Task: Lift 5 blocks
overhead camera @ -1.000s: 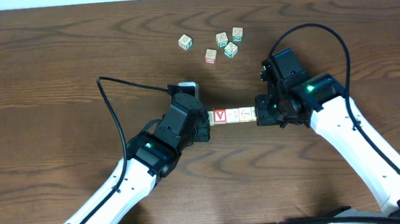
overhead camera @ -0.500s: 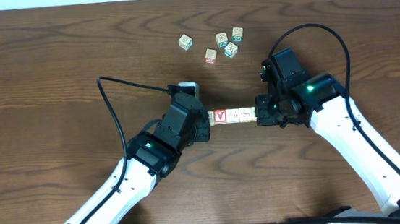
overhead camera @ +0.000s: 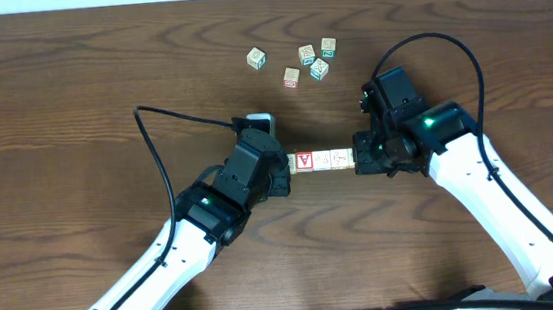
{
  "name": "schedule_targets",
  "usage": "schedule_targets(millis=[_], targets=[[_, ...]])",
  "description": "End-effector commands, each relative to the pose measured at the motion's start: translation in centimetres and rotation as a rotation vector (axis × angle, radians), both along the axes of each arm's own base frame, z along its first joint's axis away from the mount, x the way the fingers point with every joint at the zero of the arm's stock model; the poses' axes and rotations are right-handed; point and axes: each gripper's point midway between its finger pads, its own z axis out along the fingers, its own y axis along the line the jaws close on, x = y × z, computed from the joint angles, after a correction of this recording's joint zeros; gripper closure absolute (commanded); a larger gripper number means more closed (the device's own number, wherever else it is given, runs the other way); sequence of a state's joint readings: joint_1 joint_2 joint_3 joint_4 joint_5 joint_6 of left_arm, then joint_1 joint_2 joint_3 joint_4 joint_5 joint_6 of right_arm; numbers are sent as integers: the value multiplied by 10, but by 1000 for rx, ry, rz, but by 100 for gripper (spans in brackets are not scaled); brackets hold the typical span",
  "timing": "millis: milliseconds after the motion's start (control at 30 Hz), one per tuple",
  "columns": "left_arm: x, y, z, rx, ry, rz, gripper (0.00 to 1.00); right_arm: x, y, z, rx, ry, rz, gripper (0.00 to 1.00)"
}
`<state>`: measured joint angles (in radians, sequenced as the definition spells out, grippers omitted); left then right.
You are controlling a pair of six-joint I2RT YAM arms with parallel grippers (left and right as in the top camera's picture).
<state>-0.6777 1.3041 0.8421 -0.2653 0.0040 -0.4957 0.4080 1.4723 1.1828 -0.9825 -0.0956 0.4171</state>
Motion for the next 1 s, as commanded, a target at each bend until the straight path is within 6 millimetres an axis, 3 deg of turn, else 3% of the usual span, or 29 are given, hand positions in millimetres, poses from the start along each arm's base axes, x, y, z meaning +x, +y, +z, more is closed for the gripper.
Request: schedule_targets(millis=[0, 967], targets=[[-41, -77, 52, -259, 25, -323, 93, -26, 84, 48, 390, 45, 216, 99], [-45, -74, 43, -241, 53, -319, 93, -23, 72, 40, 314, 36, 187, 99]])
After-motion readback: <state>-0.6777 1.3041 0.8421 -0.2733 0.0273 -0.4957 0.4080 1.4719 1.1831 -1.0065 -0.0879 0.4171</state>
